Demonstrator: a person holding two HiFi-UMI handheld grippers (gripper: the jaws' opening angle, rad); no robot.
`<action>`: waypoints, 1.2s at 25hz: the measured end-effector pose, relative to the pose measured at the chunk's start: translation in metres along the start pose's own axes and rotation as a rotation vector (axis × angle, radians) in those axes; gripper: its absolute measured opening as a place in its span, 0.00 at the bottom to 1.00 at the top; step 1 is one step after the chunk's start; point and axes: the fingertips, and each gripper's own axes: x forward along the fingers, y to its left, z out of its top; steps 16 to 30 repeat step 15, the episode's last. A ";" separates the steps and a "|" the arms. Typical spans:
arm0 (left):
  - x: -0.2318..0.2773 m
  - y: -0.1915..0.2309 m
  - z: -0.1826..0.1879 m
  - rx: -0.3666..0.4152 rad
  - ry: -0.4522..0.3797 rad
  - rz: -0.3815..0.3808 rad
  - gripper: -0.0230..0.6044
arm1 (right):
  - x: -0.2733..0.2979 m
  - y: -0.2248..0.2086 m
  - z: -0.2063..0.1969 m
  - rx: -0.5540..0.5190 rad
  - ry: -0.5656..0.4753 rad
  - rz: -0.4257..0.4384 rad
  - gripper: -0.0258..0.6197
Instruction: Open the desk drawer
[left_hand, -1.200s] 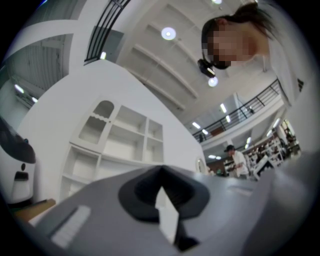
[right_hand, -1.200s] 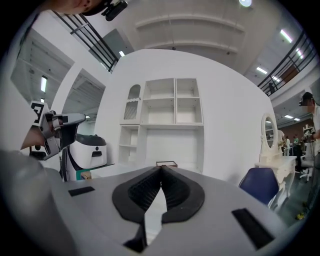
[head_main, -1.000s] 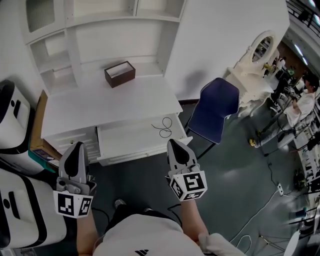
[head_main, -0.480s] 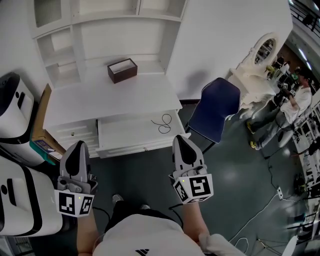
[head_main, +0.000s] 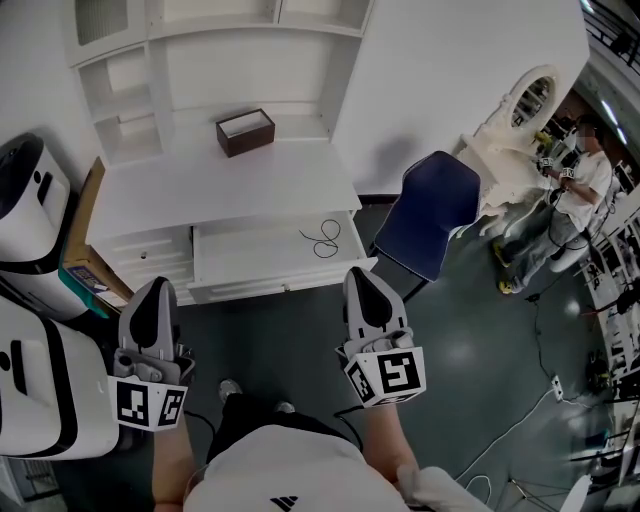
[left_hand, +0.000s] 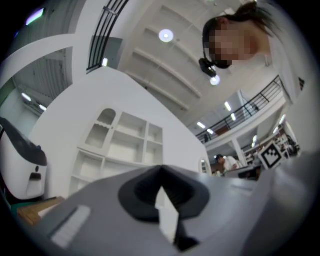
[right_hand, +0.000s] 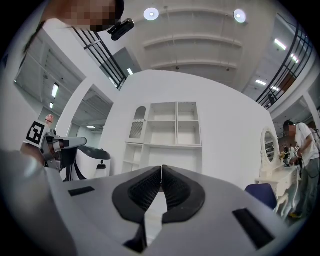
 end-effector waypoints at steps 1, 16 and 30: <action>0.000 -0.002 0.000 -0.001 -0.002 -0.001 0.05 | -0.002 -0.001 0.000 0.000 -0.001 0.000 0.02; 0.007 -0.019 0.001 0.008 -0.014 -0.012 0.05 | -0.015 -0.017 0.004 0.006 -0.031 -0.021 0.02; 0.007 -0.019 0.001 0.008 -0.014 -0.012 0.05 | -0.015 -0.017 0.004 0.006 -0.031 -0.021 0.02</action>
